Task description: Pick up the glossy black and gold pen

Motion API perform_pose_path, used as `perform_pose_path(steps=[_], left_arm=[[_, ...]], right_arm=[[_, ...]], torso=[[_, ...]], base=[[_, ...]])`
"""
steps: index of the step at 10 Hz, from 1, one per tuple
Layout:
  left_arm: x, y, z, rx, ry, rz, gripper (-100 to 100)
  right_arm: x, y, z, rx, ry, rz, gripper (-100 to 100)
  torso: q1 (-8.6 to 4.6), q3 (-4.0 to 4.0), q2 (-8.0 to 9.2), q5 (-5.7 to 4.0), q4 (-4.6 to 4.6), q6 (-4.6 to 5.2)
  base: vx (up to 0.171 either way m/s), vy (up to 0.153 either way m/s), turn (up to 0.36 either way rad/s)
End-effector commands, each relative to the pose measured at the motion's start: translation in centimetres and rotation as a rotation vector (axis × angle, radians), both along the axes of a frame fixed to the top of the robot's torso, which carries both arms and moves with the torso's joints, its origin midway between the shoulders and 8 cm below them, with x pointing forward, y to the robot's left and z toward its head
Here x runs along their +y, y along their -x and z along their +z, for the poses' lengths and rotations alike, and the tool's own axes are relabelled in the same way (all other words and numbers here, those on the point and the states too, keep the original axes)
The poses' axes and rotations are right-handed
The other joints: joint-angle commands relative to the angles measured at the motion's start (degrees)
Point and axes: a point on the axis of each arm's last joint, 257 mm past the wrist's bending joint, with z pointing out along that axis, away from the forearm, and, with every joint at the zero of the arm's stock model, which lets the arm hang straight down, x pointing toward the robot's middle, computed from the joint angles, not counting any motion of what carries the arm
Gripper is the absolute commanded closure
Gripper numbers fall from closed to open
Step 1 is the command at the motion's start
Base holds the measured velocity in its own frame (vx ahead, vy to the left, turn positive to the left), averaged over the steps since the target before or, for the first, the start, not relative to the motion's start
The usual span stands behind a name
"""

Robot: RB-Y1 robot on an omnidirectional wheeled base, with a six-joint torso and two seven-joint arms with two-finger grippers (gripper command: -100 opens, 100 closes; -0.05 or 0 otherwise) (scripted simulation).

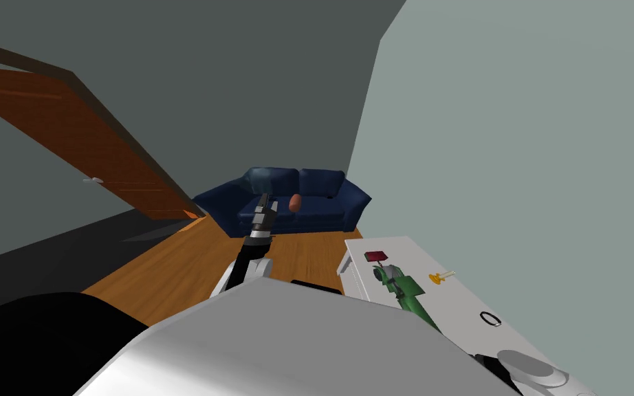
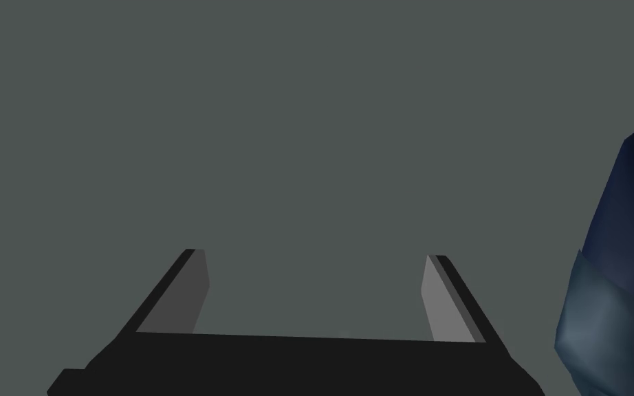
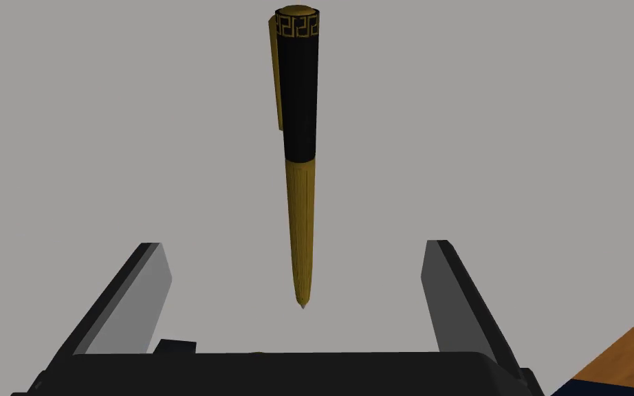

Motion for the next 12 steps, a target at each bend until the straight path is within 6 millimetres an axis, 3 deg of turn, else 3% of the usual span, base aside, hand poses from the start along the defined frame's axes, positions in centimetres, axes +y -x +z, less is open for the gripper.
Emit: perform_pose_path(steps=[1,4,5,6,10,11,12], left_arm=[[0.0,0.0,0.0,0.0,0.0,0.0,0],[0.0,0.0,0.0,0.0,0.0,0.0,0],[0.0,0.0,0.0,0.0,0.0,0.0,0],[0.0,0.0,0.0,0.0,0.0,0.0,0],[0.0,0.0,0.0,0.0,0.0,0.0,0],[0.0,0.0,0.0,0.0,0.0,0.0,0],[0.0,0.0,0.0,0.0,0.0,0.0,0]], right_arm=[[0.7,0.4,-1.0,0.0,-0.001,-0.004,-100],[1.8,1.1,-2.6,0.0,-0.002,-0.012,-100],[1.7,0.9,-2.3,0.0,-0.003,-0.01,-100],[1.7,0.9,-2.3,0.0,-0.001,-0.01,100],[1.8,0.9,-2.3,0.001,-0.005,-0.01,100],[1.8,0.9,-2.3,0.001,-0.005,-0.01,0],[0.9,0.5,-1.3,0.0,-0.001,-0.005,100]], torso=[[0.0,0.0,0.0,0.0,0.0,0.0],[-0.15,-0.01,-0.02,-0.04,0.0,-0.01],[-0.15,-0.02,-0.04,-0.04,-0.01,0.0],[-0.08,-0.01,-0.01,-0.02,0.0,0.0],[-0.24,-0.01,-0.01,-0.13,0.0,-0.02],[-0.25,-0.01,-0.02,-0.13,0.0,-0.02],[-0.26,-0.01,-0.02,-0.14,0.0,-0.02]], base=[[0.007,-0.026,0.038],[0.014,-0.044,0.034],[0.008,-0.02,0.007],[0.0,0.0,0.0],[0.0,0.0,0.0],[0.0,0.0,0.0],[-0.01,0.028,-0.039]])
